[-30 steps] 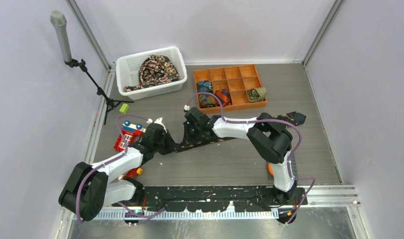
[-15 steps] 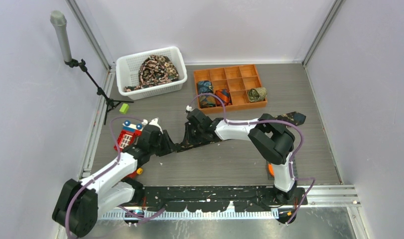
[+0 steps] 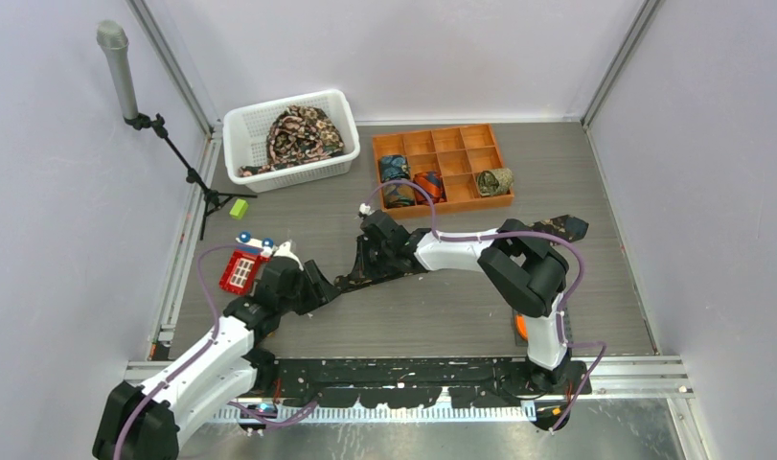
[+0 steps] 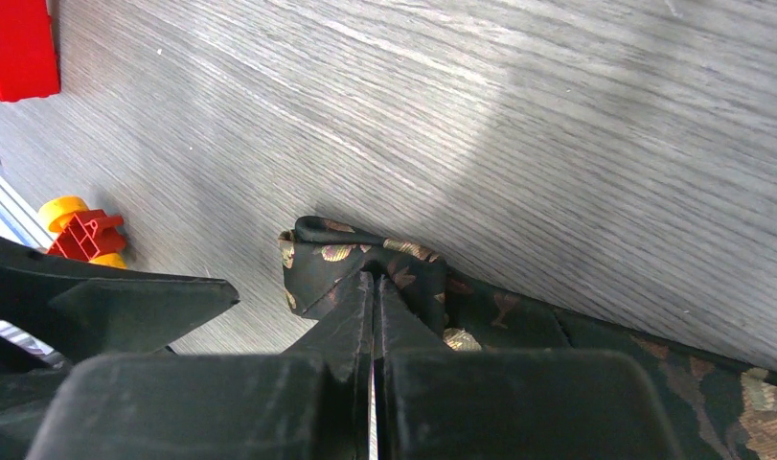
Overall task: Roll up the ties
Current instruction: Roll the tie at the center of the board.
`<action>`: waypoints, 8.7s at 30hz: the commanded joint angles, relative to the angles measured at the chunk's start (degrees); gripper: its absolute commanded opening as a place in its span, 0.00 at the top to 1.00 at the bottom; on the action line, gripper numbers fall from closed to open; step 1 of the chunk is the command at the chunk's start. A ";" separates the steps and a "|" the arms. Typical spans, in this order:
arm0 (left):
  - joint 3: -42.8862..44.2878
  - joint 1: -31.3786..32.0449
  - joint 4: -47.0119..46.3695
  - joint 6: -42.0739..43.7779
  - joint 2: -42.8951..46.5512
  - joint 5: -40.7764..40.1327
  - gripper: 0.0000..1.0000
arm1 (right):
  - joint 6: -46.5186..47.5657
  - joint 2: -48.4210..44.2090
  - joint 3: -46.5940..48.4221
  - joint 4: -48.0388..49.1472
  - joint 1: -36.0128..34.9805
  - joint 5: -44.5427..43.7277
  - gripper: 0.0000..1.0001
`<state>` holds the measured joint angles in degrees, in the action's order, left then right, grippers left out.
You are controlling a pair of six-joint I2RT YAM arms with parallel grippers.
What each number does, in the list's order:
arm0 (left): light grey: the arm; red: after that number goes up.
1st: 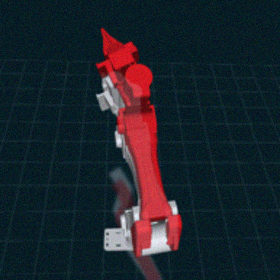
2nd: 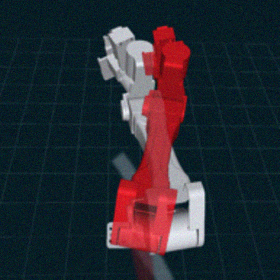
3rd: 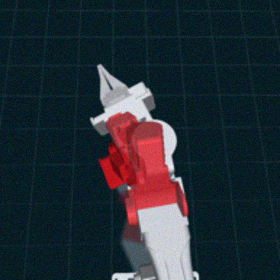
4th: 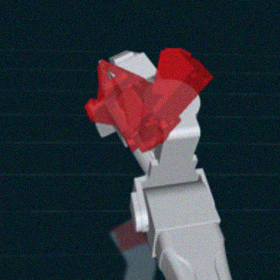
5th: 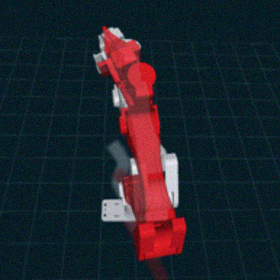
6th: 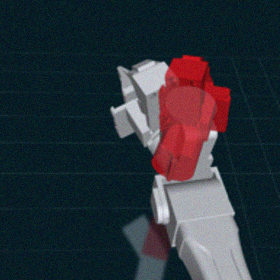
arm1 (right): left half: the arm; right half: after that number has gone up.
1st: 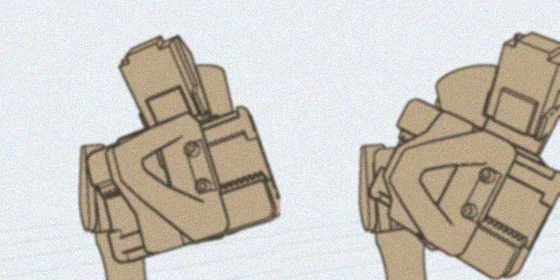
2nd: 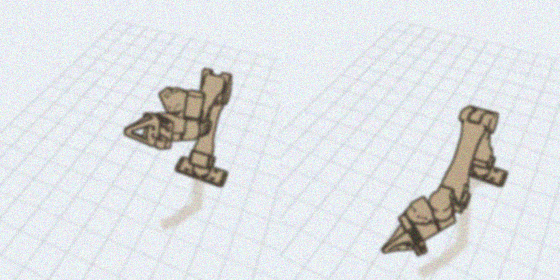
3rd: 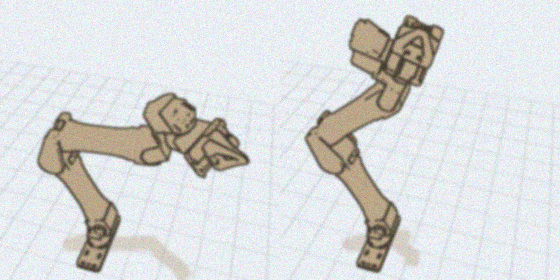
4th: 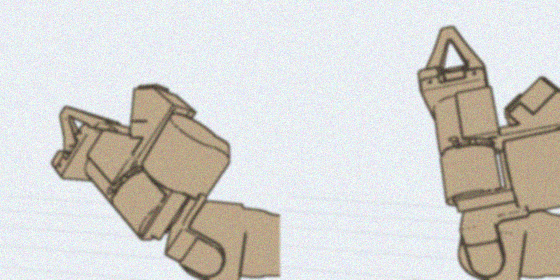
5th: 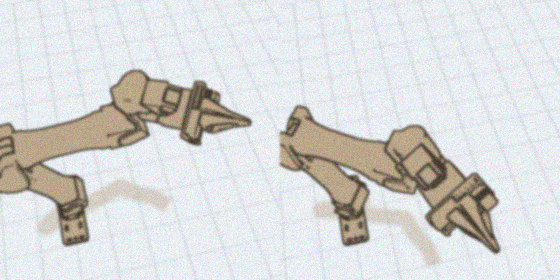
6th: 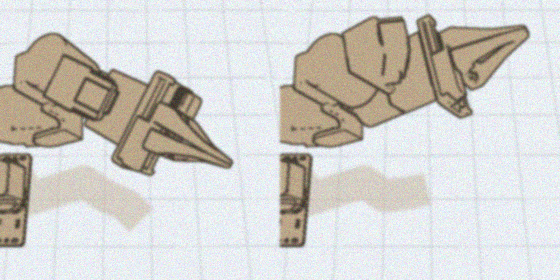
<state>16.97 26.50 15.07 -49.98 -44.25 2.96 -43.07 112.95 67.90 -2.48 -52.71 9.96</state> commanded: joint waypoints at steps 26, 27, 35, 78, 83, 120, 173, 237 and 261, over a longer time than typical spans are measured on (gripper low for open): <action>-3.79 -0.14 -18.96 -6.76 -12.26 -2.52 0.65 | 0.79 -0.68 -1.89 -4.74 -0.19 -1.71 1.00; -3.79 -0.16 -19.42 -6.80 -12.79 -2.53 0.65 | 0.79 -0.68 -1.87 -4.79 -0.16 -1.70 1.00; -3.55 -0.15 -18.03 -7.50 -14.95 -5.57 0.65 | 0.79 -0.57 -1.81 -4.92 -0.15 -1.87 0.99; 5.44 -0.13 -2.62 -0.90 -12.88 -8.24 1.00 | 1.99 -2.77 10.25 -15.11 -1.45 -4.15 0.83; 6.74 -0.13 -0.18 0.17 -11.77 -8.17 1.00 | 1.15 -0.81 10.43 -13.91 -2.32 -4.07 0.87; 14.77 -0.13 9.10 0.49 -5.85 -4.53 1.00 | -0.61 4.99 16.71 -12.90 -5.04 -0.69 0.93; 18.92 -0.13 -1.57 4.71 -25.45 7.77 1.00 | 1.19 -3.18 13.42 -17.92 -3.84 -6.24 0.95; 15.05 0.04 -9.27 4.41 -22.98 12.18 1.00 | 5.19 -1.30 13.73 -17.95 0.34 1.08 0.64; 22.96 -1.90 9.34 19.20 -18.66 0.05 0.53 | 4.32 1.63 12.66 -16.16 0.47 5.70 0.71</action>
<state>37.60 25.61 21.71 -35.29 -61.12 4.75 -38.98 115.13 79.59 -19.99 -51.99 14.68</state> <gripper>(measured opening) 0.487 0.306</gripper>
